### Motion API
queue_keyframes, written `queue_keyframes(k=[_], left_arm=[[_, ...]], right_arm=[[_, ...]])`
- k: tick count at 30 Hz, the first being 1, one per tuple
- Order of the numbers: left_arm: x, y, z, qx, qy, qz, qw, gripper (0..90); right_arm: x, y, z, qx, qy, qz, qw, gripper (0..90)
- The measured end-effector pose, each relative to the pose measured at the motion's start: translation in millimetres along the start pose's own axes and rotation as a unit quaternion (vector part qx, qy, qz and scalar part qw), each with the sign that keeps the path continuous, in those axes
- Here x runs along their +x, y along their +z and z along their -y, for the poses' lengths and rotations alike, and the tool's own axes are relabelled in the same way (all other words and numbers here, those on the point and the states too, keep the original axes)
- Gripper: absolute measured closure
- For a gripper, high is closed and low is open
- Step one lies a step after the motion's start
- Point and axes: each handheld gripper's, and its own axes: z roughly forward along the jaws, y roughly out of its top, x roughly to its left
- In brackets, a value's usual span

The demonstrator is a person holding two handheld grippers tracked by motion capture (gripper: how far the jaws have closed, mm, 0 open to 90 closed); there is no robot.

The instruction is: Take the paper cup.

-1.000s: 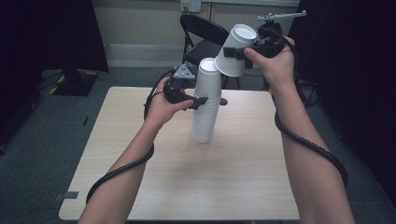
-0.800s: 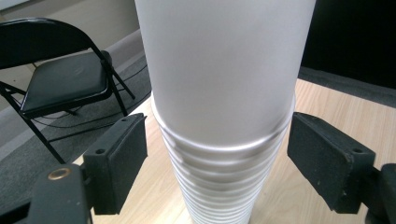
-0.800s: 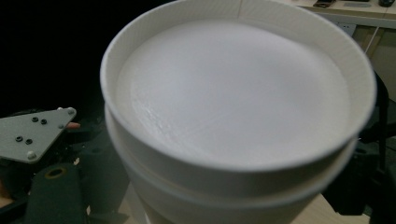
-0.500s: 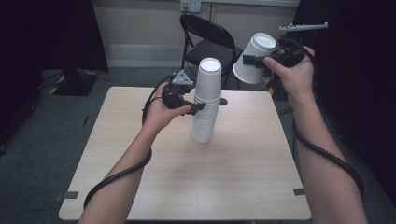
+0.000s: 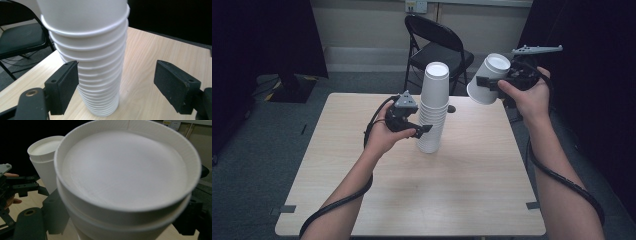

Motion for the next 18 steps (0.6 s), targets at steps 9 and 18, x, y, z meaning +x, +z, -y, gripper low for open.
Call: queue_keyframes(k=[9,18], left_arm=[[-15.4,4.4,5.8,-0.008,0.005,0.018,0.9998,19.9],[-32.1,18.7,11.4,-0.012,-0.002,0.040,0.9991,19.9]], right_arm=[[5.7,7.9,17.9,0.010,-0.009,-0.005,0.9999,17.6],[12.2,16.2,36.5,0.020,-0.013,-0.016,0.9996,17.5]])
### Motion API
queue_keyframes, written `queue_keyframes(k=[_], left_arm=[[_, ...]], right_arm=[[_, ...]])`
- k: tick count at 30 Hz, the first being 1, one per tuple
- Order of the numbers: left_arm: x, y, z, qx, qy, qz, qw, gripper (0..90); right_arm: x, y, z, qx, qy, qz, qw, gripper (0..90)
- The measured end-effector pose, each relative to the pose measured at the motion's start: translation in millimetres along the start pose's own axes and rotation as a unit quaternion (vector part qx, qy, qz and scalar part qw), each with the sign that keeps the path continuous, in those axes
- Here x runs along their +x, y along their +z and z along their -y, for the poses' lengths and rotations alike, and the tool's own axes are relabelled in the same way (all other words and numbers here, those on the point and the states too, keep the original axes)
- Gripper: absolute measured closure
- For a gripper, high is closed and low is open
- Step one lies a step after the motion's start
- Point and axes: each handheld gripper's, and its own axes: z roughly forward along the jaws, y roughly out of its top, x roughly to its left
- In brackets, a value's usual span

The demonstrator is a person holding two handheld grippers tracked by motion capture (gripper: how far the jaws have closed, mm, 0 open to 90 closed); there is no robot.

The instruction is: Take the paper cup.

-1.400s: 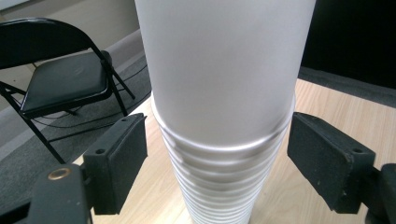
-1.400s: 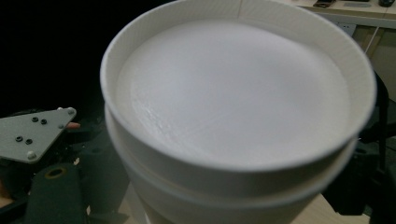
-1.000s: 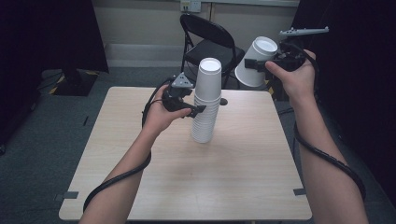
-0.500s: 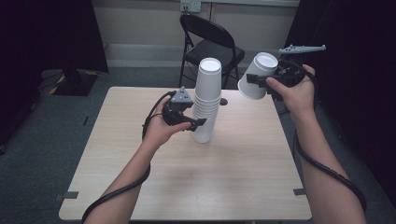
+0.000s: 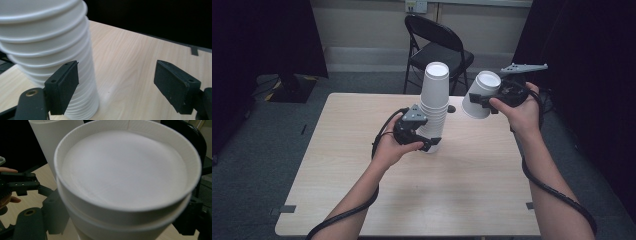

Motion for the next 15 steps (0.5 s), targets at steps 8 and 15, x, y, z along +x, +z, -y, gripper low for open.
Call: queue_keyframes(k=[8,15], left_arm=[[-12.1,15.0,1.1,-0.001,-0.005,0.016,0.9999,19.6],[-22.3,29.1,-1.3,-0.005,-0.006,0.029,0.9995,19.4]], right_arm=[[5.4,2.4,11.0,0.004,-0.005,-0.007,1.0000,17.5],[7.0,2.7,20.4,0.004,0.001,-0.016,0.9999,17.5]])
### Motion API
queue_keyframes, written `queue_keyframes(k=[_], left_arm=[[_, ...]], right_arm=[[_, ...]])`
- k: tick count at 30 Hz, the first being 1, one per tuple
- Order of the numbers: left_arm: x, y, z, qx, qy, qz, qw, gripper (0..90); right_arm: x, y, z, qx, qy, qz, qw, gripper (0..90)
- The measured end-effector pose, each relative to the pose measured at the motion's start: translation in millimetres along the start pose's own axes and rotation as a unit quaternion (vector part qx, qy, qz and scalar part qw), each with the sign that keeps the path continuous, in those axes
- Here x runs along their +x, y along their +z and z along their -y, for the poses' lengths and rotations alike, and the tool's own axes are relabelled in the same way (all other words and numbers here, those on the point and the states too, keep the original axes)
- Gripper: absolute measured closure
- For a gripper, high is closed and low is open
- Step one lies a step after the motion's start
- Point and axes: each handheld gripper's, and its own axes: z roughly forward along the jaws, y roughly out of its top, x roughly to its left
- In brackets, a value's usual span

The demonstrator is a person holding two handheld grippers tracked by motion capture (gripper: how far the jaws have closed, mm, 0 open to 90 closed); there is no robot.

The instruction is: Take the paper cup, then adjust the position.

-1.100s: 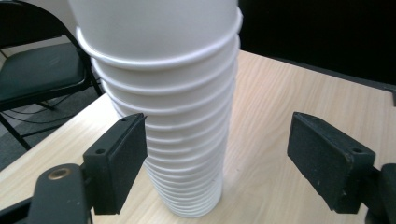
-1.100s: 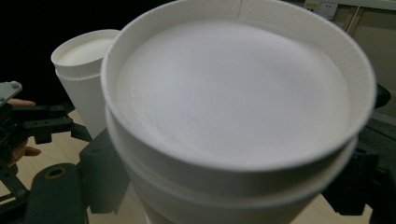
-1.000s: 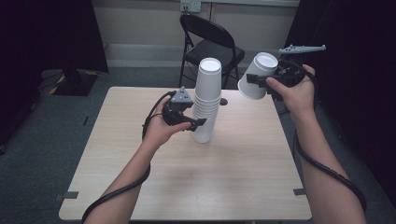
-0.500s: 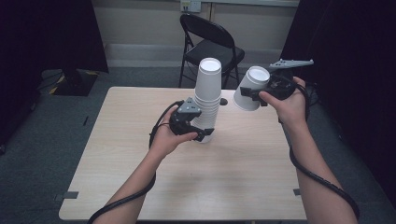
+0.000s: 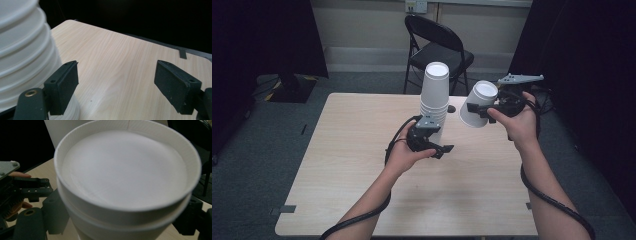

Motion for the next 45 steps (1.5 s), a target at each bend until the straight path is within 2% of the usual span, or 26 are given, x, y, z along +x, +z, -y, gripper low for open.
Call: queue_keyframes(k=[8,15,28,32,37,42,45], left_arm=[[-7.2,13.0,-3.8,-0.013,-0.008,0.012,0.9998,19.2],[-10.1,18.0,-1.0,-0.018,-0.015,0.016,0.9996,19.2],[-11.9,23.0,-1.5,-0.028,-0.021,0.023,0.9991,20.6],[-10.4,22.5,-3.3,-0.036,-0.030,0.026,0.9986,21.5],[-4.9,19.0,1.6,-0.048,-0.044,0.029,0.9974,28.3],[-3.0,19.8,5.0,-0.054,-0.047,0.030,0.9970,29.0],[-1.3,18.8,6.2,-0.059,-0.056,0.035,0.9960,30.3]], right_arm=[[3.3,4.7,6.7,0.006,-0.003,-0.009,0.9999,17.5],[14.1,10.5,11.3,0.006,-0.015,-0.019,0.9997,17.5],[21.1,22.9,24.2,0.014,-0.004,-0.039,0.9991,17.4],[25.4,25.8,24.3,0.014,-0.010,-0.039,0.9991,17.4],[27.5,28.2,23.5,0.010,-0.007,-0.045,0.9989,17.4],[31.4,34.1,24.4,0.008,0.000,-0.060,0.9982,17.3],[33.8,36.5,24.3,0.006,0.006,-0.071,0.9975,17.3]])
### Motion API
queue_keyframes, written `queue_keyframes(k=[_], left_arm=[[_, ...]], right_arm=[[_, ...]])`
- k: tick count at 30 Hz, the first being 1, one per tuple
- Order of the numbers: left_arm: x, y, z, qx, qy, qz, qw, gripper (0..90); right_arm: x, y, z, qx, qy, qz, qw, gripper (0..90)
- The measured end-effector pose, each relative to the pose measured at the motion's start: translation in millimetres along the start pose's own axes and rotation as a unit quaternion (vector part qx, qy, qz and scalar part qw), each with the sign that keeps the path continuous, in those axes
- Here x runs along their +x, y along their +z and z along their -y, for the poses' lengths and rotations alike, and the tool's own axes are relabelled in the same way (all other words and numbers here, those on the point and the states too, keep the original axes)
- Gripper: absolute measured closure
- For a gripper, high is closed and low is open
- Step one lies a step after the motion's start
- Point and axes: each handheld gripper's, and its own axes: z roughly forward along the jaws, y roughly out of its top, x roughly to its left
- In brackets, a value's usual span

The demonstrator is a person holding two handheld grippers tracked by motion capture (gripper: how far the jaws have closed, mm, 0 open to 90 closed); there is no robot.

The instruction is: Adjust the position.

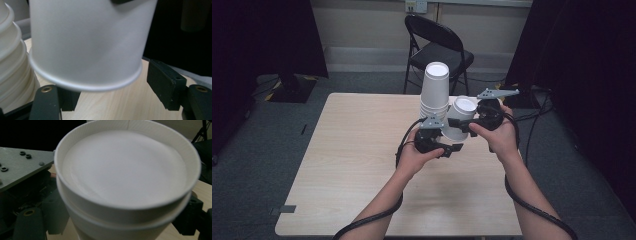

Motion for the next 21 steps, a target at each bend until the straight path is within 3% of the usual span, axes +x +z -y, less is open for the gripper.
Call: queue_keyframes(k=[13,21], left_arm=[[6.8,-14.7,-0.2,-0.015,0.022,-0.012,0.9996,42.1],[7.9,-17.8,0.1,-0.016,0.029,0.000,0.9995,47.7]], right_arm=[[-0.4,2.2,0.1,0.009,0.002,-0.016,0.9998,17.0],[-6.0,2.6,4.3,0.012,0.015,-0.030,0.9994,16.9]])
